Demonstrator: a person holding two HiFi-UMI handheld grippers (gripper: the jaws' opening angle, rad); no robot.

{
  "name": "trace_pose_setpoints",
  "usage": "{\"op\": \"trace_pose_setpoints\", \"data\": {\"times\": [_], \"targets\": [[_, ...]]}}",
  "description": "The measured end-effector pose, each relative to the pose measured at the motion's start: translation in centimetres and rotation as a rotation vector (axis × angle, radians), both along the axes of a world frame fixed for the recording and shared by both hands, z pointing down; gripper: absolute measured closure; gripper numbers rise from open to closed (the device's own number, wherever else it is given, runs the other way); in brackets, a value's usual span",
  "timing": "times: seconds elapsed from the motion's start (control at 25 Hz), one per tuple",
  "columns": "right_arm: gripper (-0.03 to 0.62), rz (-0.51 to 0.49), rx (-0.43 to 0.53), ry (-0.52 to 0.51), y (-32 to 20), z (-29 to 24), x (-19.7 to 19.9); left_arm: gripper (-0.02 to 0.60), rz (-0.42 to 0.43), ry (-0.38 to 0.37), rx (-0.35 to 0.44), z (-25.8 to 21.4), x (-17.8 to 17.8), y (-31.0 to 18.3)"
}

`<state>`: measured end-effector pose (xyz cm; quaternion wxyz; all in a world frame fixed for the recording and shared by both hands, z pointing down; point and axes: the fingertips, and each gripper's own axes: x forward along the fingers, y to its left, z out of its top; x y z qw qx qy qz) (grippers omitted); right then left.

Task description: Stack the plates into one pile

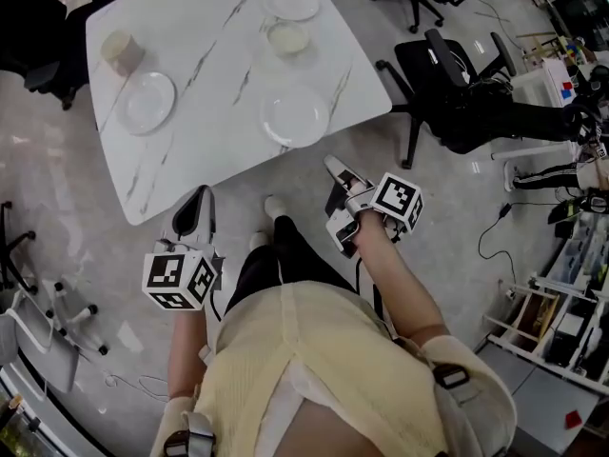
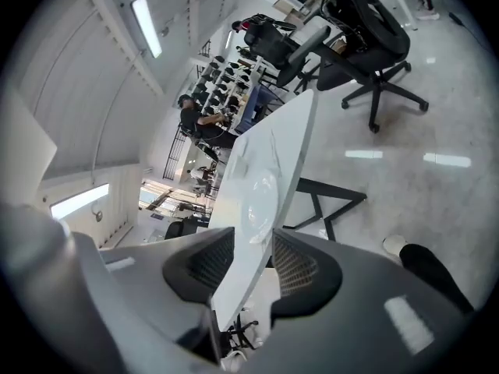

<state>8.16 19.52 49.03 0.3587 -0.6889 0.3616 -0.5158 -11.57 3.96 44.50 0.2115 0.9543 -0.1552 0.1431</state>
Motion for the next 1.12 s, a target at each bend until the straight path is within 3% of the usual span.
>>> {"op": "trace_pose_setpoints", "data": {"times": [0.24,1.12], "targets": [[0.462,0.021,-0.005,-0.102,-1.8,2.1,1.5,0.577,0.010,-0.021,0.001,0.2,2.5,-0.9],[0.465,0.010,-0.118,-0.173,-4.8,6.8,4.4,0.577,0.034,-0.059,-0.020,1.4,7.7,-2.7]]}}
